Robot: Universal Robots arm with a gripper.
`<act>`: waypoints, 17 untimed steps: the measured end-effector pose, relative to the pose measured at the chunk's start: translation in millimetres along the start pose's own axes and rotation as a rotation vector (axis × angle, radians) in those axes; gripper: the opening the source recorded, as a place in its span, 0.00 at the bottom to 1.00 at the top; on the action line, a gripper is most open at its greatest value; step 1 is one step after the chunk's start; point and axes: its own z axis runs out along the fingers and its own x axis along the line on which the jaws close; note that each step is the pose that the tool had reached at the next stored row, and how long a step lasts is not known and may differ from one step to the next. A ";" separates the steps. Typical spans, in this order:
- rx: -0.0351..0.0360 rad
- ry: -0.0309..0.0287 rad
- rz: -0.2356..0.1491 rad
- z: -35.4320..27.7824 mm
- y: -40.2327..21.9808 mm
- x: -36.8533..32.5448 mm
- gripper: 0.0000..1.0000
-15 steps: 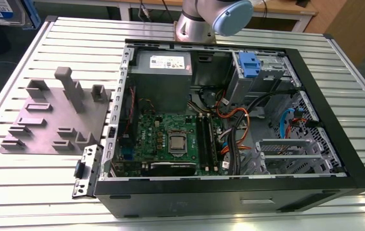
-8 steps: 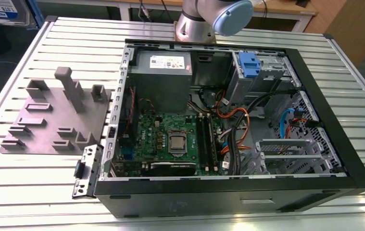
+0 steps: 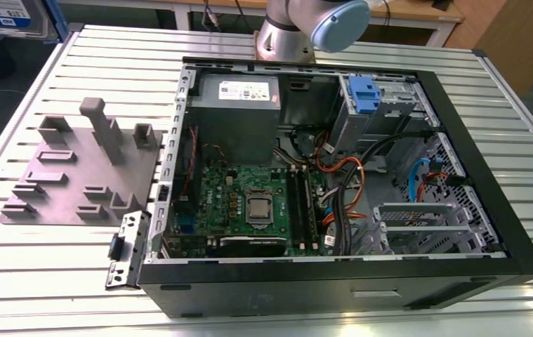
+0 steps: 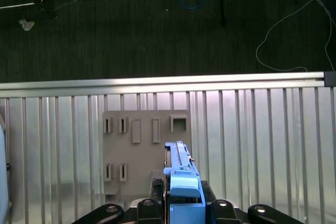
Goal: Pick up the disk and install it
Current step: 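Pick up the disk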
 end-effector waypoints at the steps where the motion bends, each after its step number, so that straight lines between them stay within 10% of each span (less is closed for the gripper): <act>1: 0.0001 0.0000 0.000 0.0 -0.5 0.0 0.37; 17: 0.0000 0.0000 0.000 -7.6 -2.5 -0.2 0.37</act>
